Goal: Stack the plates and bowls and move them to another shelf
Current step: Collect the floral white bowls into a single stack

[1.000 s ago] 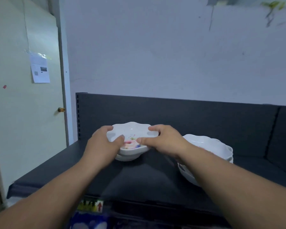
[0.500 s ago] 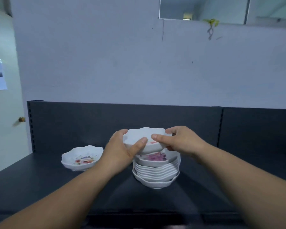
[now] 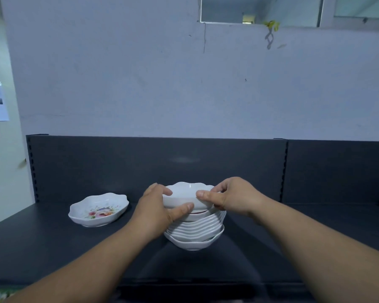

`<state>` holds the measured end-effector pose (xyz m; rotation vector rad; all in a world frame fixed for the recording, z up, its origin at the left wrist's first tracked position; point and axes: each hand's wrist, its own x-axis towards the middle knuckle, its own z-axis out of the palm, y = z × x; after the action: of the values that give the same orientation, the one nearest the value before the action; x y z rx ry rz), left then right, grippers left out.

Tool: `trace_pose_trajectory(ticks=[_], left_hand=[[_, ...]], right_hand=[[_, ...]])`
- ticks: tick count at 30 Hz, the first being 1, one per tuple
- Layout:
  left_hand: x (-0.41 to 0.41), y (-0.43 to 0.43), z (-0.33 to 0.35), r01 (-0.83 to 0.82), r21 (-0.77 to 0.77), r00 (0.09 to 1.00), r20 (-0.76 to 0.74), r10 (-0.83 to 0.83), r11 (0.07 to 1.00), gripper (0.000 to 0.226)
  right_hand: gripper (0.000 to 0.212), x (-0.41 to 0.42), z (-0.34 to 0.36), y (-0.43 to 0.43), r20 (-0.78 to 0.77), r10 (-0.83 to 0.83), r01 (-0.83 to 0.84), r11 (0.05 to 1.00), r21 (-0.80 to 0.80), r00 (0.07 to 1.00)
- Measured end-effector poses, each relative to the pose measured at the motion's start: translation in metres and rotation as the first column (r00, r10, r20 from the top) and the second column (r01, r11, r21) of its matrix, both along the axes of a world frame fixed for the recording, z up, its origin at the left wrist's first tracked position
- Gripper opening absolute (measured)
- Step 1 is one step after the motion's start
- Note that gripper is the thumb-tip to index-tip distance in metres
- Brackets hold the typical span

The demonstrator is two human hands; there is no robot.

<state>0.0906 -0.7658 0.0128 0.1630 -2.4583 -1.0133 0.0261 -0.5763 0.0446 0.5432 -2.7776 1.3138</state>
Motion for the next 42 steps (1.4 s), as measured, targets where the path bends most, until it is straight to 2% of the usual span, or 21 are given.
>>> trace_pose_trajectory(ticks=[3,9,16,21,31,37,42], left_hand=[[-0.001,0.002,0.001,-0.011,-0.020,1.000,-0.002,0.011,1.000,0.045],[-0.002,0.000,0.002,0.001,-0.033,1.000,-0.006,-0.001,0.999,0.046],[0.003,-0.010,0.002,0.042,-0.085,0.997,-0.059,-0.048,0.995,0.054],[0.011,-0.035,0.004,-0.017,-0.069,0.987,-0.159,0.006,0.997,0.044],[0.023,-0.145,-0.009,-0.198,0.049,0.967,-0.155,0.203,0.979,0.043],[0.019,-0.215,-0.029,-0.303,0.036,0.950,-0.071,0.305,0.952,0.041],[0.008,-0.249,-0.041,-0.328,0.023,0.945,0.008,0.328,0.944,0.046]], right_hand=[[0.050,0.000,0.003,0.003,-0.012,-0.008,0.008,1.000,0.019,1.000],[0.056,0.000,0.005,0.001,-0.064,-0.039,0.040,0.999,0.025,0.997],[0.043,0.006,0.021,-0.017,-0.209,-0.114,0.106,0.993,-0.046,0.971],[0.033,0.013,0.032,-0.047,-0.250,-0.068,0.051,0.996,-0.071,0.966],[0.024,0.023,0.033,-0.154,-0.243,0.067,-0.087,0.993,-0.075,0.968],[0.028,0.018,0.017,-0.223,-0.179,0.132,-0.137,0.991,-0.013,0.975],[0.032,-0.001,-0.009,-0.259,-0.112,0.105,-0.099,0.993,0.059,0.988]])
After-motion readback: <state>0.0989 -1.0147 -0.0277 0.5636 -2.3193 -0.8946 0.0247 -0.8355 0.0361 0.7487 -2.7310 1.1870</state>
